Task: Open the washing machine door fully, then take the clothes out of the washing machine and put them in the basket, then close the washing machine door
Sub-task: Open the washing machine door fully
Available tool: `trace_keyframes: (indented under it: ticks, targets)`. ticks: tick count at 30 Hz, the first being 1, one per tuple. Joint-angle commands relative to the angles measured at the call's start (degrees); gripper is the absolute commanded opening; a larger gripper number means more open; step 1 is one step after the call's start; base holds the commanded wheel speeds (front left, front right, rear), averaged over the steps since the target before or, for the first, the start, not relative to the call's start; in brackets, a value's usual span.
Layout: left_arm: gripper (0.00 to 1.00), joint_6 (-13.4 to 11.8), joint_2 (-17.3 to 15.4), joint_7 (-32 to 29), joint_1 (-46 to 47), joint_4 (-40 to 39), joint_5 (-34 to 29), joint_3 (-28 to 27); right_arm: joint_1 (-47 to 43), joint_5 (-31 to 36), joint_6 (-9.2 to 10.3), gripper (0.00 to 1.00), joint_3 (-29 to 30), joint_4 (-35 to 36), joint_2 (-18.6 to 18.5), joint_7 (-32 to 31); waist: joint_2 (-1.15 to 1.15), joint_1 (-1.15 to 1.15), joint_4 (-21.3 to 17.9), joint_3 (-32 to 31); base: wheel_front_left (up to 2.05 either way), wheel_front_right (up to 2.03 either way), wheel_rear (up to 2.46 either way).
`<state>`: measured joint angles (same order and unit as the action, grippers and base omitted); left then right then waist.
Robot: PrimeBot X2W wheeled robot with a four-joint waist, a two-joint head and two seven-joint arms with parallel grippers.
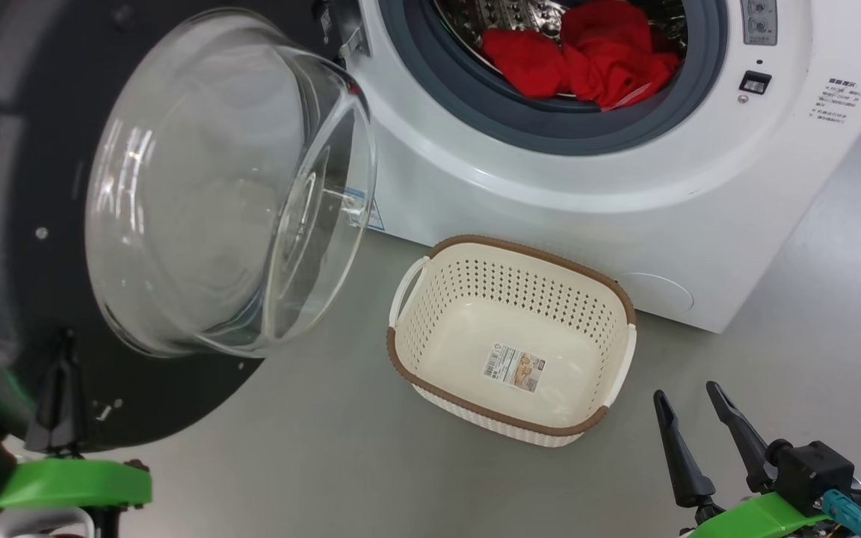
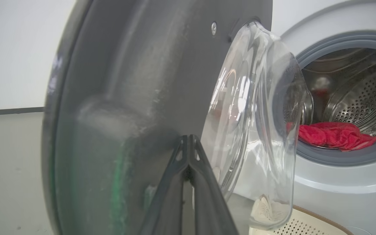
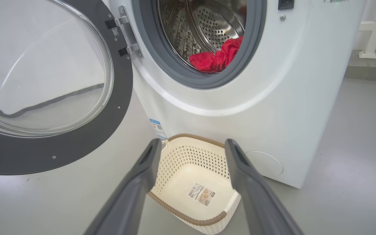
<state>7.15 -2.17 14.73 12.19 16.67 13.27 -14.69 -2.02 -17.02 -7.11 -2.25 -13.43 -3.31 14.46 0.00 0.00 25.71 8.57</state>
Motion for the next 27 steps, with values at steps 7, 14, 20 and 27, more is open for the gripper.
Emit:
trace_keyframes:
  ticks: [7, 14, 20, 27]
  targets:
    - [0.0, 0.16, -4.7, 0.27, 5.74, 2.54, -1.4, -7.38, 2.79, 1.05, -0.37, 1.0, -1.15, 1.79, -0.86, 0.54, 0.0, 0.0, -0.74, 1.65, 0.0, 0.0, 0.0]
    - [0.0, 0.29, -6.75, 0.27, 9.24, 6.63, -1.65, -10.98, 3.44, 1.37, -0.37, 1.0, -1.04, 2.14, -1.49, 0.54, 0.0, 0.0, -1.48, 3.41, 0.0, 0.0, 0.0]
    - [0.0, 0.32, -7.81, 0.27, 11.38, 8.94, -1.27, -12.74, 3.89, 1.37, -0.37, 1.0, -1.0, 2.45, -1.74, 0.54, 0.0, 0.0, -2.1, 4.47, 0.0, 0.0, 0.0]
    - [0.0, 0.33, -10.52, 0.27, 14.46, 13.09, -0.44, -14.87, 4.78, 1.61, -0.37, 1.0, -1.31, 2.61, -1.91, 0.54, 0.0, 0.0, -3.09, 6.32, 0.0, 0.0, 0.0]
